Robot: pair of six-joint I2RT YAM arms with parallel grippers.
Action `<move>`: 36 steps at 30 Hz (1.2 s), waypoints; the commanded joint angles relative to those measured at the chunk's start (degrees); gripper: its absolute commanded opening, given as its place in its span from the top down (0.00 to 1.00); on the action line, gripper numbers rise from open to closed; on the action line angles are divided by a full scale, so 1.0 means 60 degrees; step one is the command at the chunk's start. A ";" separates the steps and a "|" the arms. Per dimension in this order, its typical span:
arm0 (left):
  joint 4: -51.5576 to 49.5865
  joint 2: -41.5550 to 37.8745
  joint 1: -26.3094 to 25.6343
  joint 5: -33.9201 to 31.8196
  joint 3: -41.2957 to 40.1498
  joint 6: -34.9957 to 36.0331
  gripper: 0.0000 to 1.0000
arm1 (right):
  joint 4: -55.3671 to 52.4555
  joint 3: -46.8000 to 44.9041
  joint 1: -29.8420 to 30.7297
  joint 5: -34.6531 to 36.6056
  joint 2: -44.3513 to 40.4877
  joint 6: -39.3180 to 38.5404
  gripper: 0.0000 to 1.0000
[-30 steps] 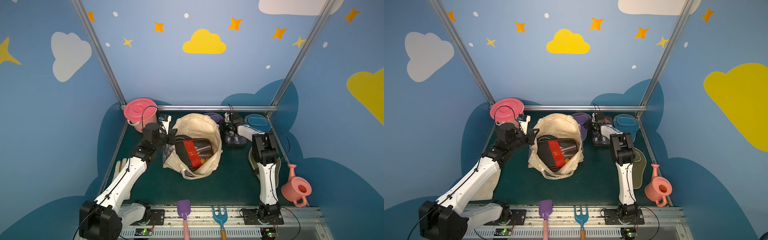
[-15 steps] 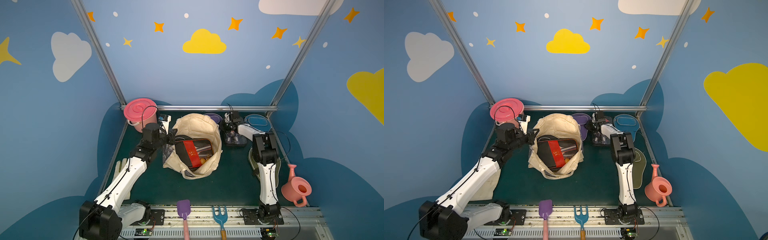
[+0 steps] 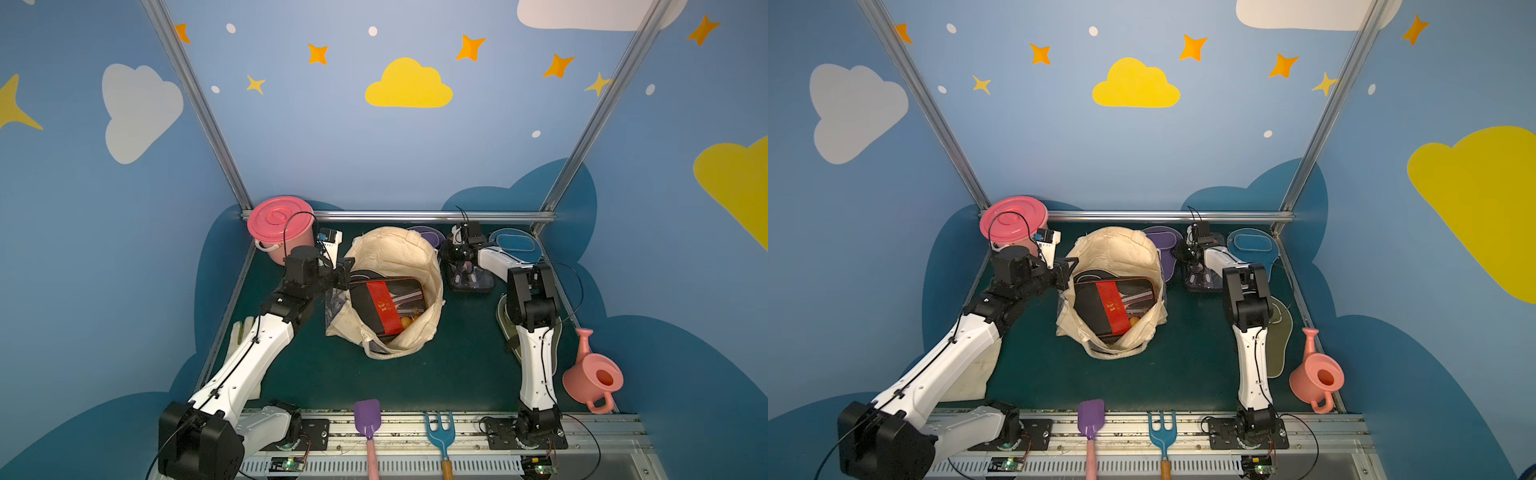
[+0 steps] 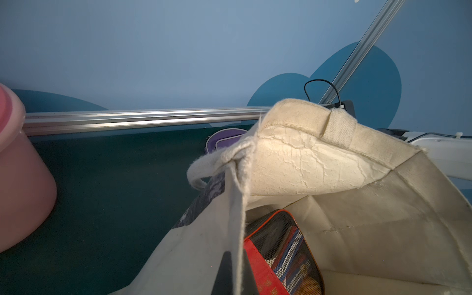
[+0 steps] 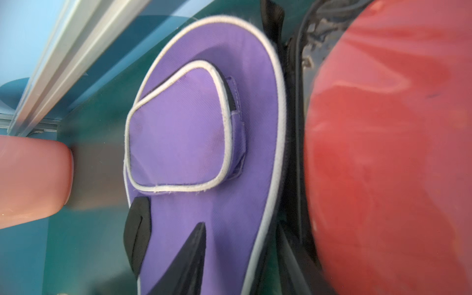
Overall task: Remove the ping pong set from the canvas bag
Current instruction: Place the ping pong set at the center of the board, then adjust the canvas bag at the center of the board, then adjust the ping pong set at the center of the board.
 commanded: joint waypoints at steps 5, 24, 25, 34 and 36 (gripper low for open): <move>-0.0272 -0.0380 -0.0004 -0.0096 0.0086 0.0053 0.96 | -0.0286 0.0216 -0.0095 -0.0093 -0.0880 -0.0190 0.54; -0.1986 -0.1312 0.0522 -0.0482 0.1313 -0.0211 0.96 | -0.0405 0.0054 -0.0158 -0.0298 -0.1018 -0.0259 0.53; -0.2036 -0.1316 0.0550 -0.0476 0.1366 -0.0211 0.96 | -0.0427 0.0057 -0.0155 -0.0319 -0.1004 -0.0243 0.53; -0.2188 -0.1008 0.0716 -0.0427 0.1491 -0.0255 0.96 | -0.0453 -0.0173 -0.0140 -0.0502 -0.1060 -0.0330 0.50; -0.2202 -0.0948 0.0760 -0.0390 0.1522 -0.0280 0.96 | -0.0492 -0.0192 -0.0141 -0.0573 -0.1061 -0.0358 0.50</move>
